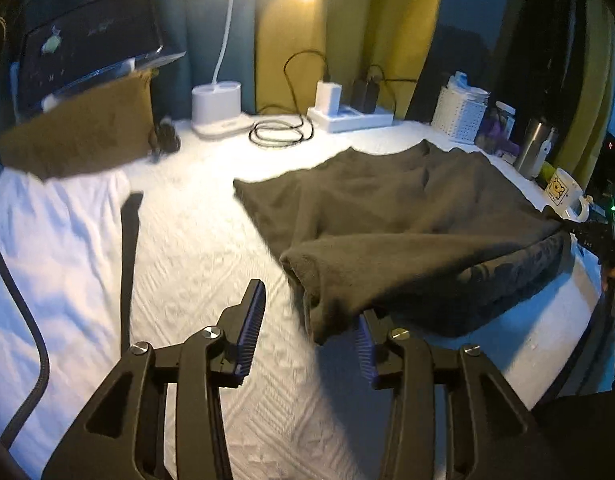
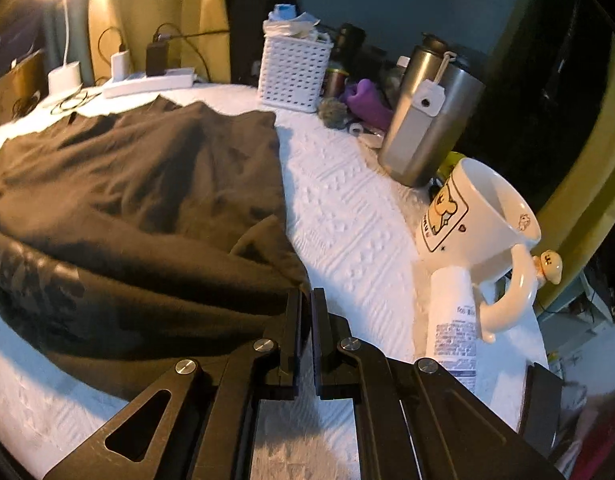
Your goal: Fold small clothes
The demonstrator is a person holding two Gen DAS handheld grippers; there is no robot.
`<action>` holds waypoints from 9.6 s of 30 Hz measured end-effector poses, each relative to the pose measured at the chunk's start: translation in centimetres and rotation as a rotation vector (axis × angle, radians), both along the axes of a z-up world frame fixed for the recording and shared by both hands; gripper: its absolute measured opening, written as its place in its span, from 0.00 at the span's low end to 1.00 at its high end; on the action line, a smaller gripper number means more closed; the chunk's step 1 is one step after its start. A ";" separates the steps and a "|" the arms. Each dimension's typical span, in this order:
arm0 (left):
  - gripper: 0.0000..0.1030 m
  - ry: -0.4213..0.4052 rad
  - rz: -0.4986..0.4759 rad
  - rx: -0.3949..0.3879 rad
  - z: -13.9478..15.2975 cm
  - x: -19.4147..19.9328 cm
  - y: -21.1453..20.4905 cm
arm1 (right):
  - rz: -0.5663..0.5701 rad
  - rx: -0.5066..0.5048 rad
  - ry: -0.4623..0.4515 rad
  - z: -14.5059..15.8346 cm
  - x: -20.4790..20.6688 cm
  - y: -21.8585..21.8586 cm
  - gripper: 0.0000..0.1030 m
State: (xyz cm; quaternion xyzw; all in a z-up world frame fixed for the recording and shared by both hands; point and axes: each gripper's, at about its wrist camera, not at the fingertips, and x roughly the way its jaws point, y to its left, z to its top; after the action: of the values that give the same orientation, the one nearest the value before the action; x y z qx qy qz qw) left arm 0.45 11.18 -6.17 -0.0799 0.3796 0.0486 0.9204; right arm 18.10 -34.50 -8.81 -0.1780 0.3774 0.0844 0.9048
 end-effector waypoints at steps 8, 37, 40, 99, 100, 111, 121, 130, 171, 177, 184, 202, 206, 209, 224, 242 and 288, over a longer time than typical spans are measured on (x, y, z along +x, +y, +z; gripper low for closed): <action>0.40 0.011 -0.025 -0.021 0.0 4.9 0.7 | -0.064 0.012 -0.018 1.6 -0.8 -0.1 0.77; 0.63 -0.011 -0.118 -0.063 -3.8 3.0 0.4 | 0.306 0.116 0.064 0.7 -4.4 17.0 0.93; 0.62 -0.014 -0.134 -0.096 -4.3 3.8 0.7 | 0.198 0.127 0.041 1.1 -3.9 13.0 0.93; 0.04 0.233 -0.013 -0.186 -2.3 -10.1 -2.0 | -0.058 0.102 0.059 -1.6 -10.2 -3.1 0.54; 0.06 0.227 -0.004 -0.183 -2.2 -9.9 -1.8 | -0.074 0.086 0.051 -1.5 -10.2 -3.3 0.71; 0.61 0.159 0.075 -0.164 -1.7 -3.4 -0.6 | -0.079 0.125 -0.010 1.7 -7.2 -3.6 0.73; 0.61 0.151 0.112 -0.088 -2.0 3.0 0.9 | -0.006 0.121 -0.012 2.9 -0.8 0.2 0.73; 0.61 0.164 0.150 -0.083 -3.8 8.7 3.1 | 0.036 0.108 0.029 2.4 4.2 3.3 0.73; 0.02 0.171 0.135 0.152 -5.9 16.6 6.9 | 0.095 0.016 0.061 -1.8 22.6 8.4 0.07; 0.06 0.170 0.161 0.131 -4.4 15.5 6.7 | 0.058 0.021 0.076 -1.6 23.0 7.2 0.07; 0.49 0.061 0.145 0.107 -1.1 12.0 4.4 | 0.063 -0.026 0.090 -0.3 19.8 5.8 0.08; 0.50 0.041 -0.081 -0.077 -1.4 6.0 -6.3 | 0.010 0.027 0.142 0.0 6.5 2.4 0.35; 0.50 0.055 -0.137 -0.095 -2.2 5.0 -7.9 | -0.029 0.079 0.156 -0.4 2.4 0.6 1.00; 0.50 0.071 -0.149 -0.106 -2.8 4.3 -8.3 | -0.075 0.098 0.162 -0.8 -0.1 -0.7 1.00; 0.50 0.068 -0.113 -0.136 -2.9 1.7 -6.1 | -0.170 0.314 0.187 -0.1 -9.3 -1.8 1.00; 0.50 0.049 0.034 -0.130 -2.8 0.3 0.2 | -0.125 0.421 0.292 -2.0 -8.9 3.7 1.00; 0.50 0.124 0.055 -0.071 -2.4 5.6 -0.4 | -0.200 0.732 0.171 -1.9 -0.2 0.1 0.13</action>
State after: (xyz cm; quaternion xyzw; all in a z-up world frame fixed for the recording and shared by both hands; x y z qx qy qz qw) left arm 6.02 10.77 -8.59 -0.1196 0.4352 0.0656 0.8900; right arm 17.93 -34.42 -10.71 0.2019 0.4121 0.1393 0.8775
